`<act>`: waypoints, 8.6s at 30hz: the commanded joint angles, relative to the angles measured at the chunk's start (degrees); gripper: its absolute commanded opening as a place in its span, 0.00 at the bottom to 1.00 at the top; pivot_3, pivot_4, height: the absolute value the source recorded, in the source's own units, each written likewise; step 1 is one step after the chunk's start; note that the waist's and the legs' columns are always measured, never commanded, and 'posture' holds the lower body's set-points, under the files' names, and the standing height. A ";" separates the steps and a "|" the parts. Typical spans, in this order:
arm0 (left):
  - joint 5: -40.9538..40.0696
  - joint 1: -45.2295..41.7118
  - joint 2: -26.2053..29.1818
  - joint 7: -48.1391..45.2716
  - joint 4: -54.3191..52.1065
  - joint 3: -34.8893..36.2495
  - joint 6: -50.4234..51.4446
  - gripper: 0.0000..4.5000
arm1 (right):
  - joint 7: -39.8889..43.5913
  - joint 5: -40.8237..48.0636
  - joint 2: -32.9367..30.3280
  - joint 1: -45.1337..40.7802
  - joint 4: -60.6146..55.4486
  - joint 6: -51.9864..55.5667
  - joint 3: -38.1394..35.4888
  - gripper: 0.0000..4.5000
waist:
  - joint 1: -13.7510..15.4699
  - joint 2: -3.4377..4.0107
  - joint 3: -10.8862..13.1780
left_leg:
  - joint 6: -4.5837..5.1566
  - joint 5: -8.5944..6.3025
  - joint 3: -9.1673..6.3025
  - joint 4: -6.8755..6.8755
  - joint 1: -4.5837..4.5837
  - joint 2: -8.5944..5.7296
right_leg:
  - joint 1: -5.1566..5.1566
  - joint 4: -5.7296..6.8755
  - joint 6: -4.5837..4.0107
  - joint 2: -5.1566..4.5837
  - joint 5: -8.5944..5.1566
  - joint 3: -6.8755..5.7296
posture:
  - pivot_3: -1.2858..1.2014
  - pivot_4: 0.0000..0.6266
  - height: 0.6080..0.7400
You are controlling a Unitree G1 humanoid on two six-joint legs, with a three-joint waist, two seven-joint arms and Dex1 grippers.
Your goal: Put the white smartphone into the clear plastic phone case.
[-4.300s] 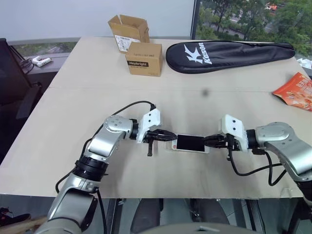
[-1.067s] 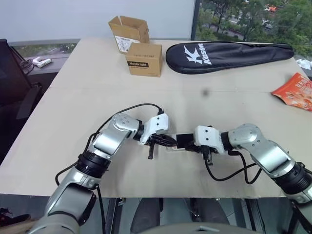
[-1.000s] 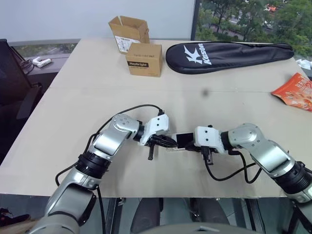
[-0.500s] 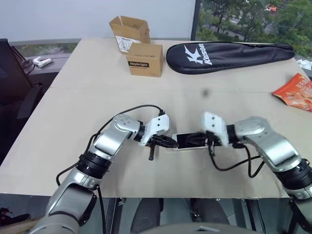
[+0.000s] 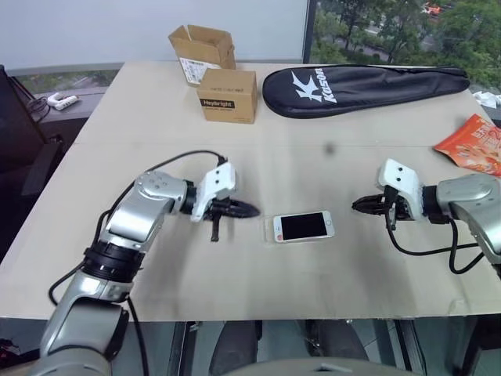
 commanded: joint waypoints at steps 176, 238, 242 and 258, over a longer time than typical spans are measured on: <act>13.12 -8.07 -18.31 7.68 9.68 -14.52 -2.56 0.00 | -7.53 10.16 20.27 21.70 11.09 -23.30 -16.70 0.02 | 0.43 0.25 -0.31 | 0.00 0.00 -0.01 0.16 0.08 -0.05 | 0.18 0.02 0.01 0.01 0.00 0.03 | 0.52 0.24 1.00; 12.65 -7.04 -20.50 10.57 9.80 -12.73 -2.76 0.00 | -4.48 -9.62 12.04 19.02 23.15 -28.45 2.10 0.02 | 0.39 -0.93 -2.22 | -0.01 -0.03 -0.30 -0.25 2.03 0.05 | 2.05 -0.39 -0.20 -0.30 -0.45 0.04 | 0.52 0.24 1.00; 12.65 -7.12 -20.61 10.74 10.00 -12.63 -2.92 0.00 | -5.00 -6.63 13.90 19.13 22.55 -30.59 -0.53 0.02 | 0.34 -0.94 -2.23 | -0.01 -0.03 -0.31 -0.27 2.03 0.06 | 2.05 -0.43 -0.19 -0.31 -0.45 0.04 | 0.52 0.24 1.00; -4.25 1.90 -17.35 15.45 -7.72 9.51 -2.35 0.27 | -2.95 16.00 12.05 25.41 4.87 -23.00 -22.69 0.40 | 0.07 0.35 -0.99 | 0.00 -0.02 -0.20 -0.37 0.30 -0.06 | 0.16 -0.13 -0.12 -0.16 -0.18 0.16 | 0.52 0.24 1.00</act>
